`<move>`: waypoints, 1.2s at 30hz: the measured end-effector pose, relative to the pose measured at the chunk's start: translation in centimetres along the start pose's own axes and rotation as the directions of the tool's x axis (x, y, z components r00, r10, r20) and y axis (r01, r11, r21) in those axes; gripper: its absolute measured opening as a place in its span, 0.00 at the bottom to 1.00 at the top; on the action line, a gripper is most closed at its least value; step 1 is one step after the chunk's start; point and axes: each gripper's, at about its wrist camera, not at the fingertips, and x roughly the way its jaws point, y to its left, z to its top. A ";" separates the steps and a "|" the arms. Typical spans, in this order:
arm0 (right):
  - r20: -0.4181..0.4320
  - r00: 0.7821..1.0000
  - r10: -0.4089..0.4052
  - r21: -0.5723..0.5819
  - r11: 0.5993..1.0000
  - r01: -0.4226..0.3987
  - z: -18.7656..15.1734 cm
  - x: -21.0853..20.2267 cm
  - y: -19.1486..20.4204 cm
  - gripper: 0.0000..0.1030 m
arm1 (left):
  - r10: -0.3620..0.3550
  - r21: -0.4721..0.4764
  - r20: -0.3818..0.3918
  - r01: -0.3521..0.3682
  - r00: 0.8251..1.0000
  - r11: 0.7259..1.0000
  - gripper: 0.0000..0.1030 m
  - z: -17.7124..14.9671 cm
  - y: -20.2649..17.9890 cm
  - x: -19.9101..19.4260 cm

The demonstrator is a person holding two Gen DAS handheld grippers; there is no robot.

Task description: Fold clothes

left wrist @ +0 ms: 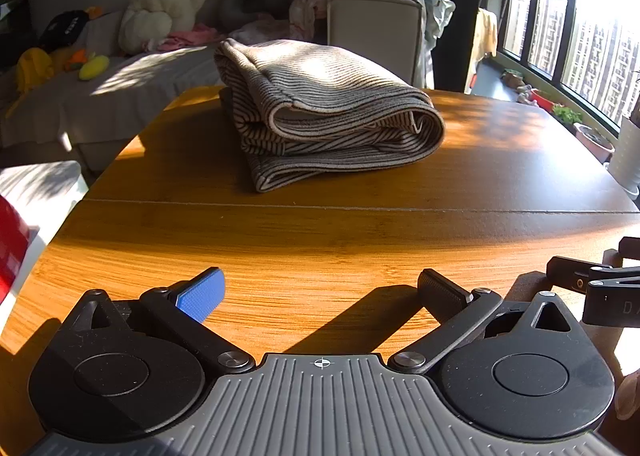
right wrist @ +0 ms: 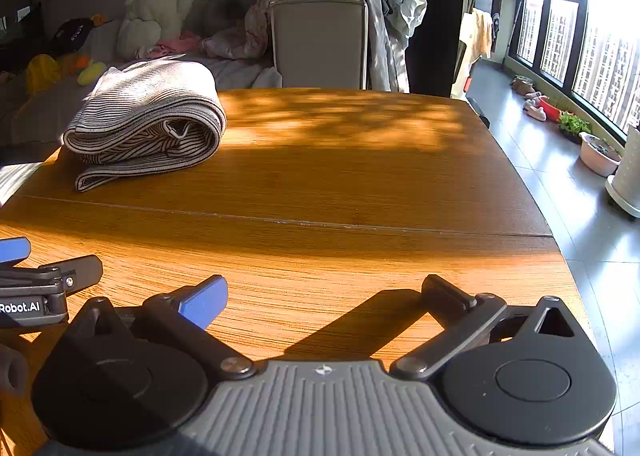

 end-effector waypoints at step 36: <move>-0.002 1.000 -0.002 -0.005 1.000 0.002 0.0 -0.1 -0.1 1.00 | 0.006 -0.002 0.000 -0.006 1.000 1.000 1.00 0.2 0.0 0.2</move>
